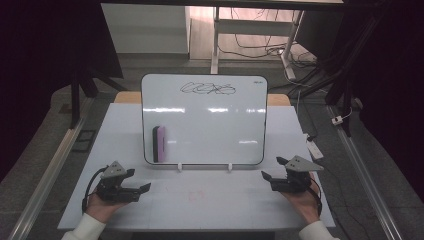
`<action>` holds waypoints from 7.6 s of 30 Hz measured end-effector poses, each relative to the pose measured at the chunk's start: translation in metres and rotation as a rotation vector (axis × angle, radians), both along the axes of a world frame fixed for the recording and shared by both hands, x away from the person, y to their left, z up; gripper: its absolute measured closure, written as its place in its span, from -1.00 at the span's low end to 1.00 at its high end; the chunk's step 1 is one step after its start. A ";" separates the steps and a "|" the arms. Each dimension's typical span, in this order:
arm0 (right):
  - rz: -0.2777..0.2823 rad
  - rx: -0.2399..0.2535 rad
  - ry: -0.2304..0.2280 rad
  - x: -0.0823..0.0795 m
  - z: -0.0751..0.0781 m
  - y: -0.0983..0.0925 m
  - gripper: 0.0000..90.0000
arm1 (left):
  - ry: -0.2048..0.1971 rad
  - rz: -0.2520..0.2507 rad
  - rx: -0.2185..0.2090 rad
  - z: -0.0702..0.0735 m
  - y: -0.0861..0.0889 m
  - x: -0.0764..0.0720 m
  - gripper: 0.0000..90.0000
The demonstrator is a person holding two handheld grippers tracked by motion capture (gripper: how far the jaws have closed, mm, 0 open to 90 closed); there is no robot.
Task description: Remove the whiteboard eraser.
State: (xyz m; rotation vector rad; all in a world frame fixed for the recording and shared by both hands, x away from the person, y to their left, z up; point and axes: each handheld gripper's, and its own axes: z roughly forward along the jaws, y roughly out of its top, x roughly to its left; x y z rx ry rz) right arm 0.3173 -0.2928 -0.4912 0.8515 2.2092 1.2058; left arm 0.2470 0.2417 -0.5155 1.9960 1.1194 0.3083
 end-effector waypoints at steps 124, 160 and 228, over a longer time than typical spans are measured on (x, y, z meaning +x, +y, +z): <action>-0.016 -0.017 -0.071 -0.009 0.002 0.017 -0.47 | -0.119 -0.014 -0.136 0.094 -0.080 0.061 0.33; 0.127 0.099 -0.039 -0.026 0.020 0.065 -0.47 | -0.161 -0.204 -0.134 0.080 -0.165 0.074 0.33; 0.064 0.201 -0.068 -0.010 0.030 0.111 -0.14 | -0.139 -0.130 -0.060 0.053 -0.075 0.018 -0.51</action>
